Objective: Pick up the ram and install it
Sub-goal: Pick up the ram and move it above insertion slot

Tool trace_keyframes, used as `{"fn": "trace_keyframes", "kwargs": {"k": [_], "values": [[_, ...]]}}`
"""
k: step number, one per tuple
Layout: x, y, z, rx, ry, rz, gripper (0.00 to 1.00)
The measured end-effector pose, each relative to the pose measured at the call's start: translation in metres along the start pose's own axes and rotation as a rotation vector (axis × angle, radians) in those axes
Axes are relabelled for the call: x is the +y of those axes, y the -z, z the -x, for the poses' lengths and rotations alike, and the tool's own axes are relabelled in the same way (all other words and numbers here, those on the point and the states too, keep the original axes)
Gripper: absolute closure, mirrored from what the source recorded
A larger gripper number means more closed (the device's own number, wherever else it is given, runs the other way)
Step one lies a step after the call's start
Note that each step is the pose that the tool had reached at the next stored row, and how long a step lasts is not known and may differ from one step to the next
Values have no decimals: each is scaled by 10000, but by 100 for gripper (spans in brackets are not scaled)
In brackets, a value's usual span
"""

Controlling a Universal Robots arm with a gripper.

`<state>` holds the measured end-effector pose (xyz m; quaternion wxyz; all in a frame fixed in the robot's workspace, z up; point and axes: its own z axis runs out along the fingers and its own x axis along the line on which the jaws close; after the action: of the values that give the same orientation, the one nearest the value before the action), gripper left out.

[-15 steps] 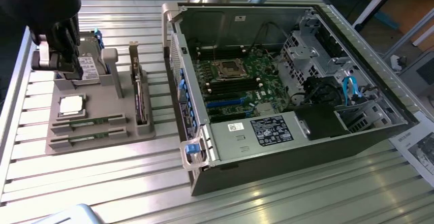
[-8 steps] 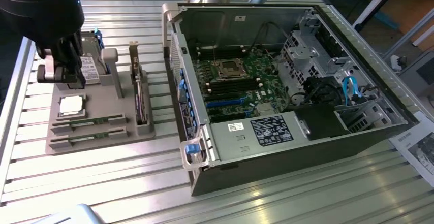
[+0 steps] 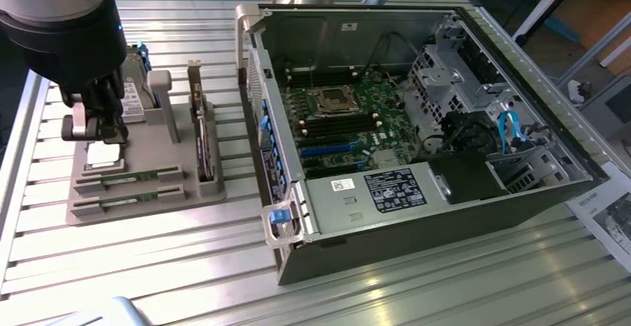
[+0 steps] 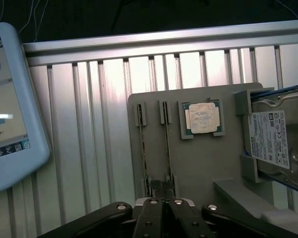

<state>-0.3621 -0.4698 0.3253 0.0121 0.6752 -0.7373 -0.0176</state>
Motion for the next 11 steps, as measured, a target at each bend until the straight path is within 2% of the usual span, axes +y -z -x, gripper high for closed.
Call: {"fn": "trace_keyframes", "kwargs": {"k": [5,6,7,11], "values": [[0,-1,0,-1,0,-1,90],[0,-1,0,-1,0,-1,89],[0,-1,0,-1,0,-1,83],[0,-1,0,-1,0,-1,83]]}}
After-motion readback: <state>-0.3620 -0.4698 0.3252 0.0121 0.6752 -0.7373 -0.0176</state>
